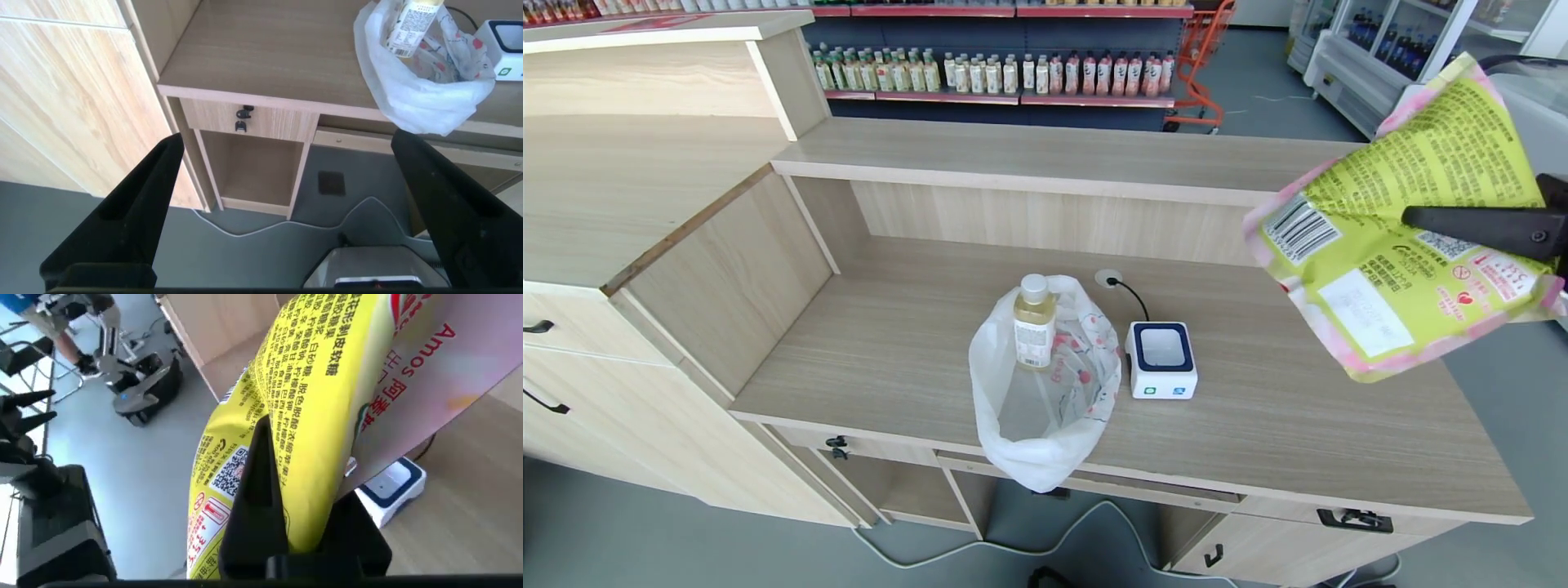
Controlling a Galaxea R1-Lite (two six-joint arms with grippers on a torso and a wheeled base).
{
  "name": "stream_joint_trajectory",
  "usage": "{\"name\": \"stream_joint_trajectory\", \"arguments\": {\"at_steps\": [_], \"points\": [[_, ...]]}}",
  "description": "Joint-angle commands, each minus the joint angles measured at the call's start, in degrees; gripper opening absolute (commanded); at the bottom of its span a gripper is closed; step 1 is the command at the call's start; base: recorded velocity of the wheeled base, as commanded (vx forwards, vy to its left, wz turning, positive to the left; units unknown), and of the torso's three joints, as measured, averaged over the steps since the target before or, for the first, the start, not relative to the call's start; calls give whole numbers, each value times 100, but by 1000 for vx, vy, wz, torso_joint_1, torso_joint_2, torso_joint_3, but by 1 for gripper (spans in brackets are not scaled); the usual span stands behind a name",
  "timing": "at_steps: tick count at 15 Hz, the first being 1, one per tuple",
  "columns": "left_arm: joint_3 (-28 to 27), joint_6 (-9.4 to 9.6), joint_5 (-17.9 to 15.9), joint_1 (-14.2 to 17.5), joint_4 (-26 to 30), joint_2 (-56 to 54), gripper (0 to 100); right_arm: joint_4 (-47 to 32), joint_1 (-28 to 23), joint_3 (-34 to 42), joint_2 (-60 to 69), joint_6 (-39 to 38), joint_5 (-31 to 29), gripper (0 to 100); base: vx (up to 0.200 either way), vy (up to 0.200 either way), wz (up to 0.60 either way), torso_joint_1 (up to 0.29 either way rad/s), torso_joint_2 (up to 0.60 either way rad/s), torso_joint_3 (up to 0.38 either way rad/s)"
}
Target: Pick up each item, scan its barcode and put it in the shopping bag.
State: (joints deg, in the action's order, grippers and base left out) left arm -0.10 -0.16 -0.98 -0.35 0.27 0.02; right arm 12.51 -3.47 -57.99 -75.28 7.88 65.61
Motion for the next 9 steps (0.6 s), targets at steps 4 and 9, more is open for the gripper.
{"name": "stream_joint_trajectory", "arguments": {"at_steps": [4, 9], "points": [[1, -2, 1, 0, 0, -2, 100, -20, 1077, 1308, 1252, 1920, 637, 0, 0, 0, 0, 0, 0, 0], [1, -2, 1, 0, 0, -2, 100, -3, 1130, 1114, 1270, 2201, 1042, 0, 0, 0, 0, 0, 0, 0]]}}
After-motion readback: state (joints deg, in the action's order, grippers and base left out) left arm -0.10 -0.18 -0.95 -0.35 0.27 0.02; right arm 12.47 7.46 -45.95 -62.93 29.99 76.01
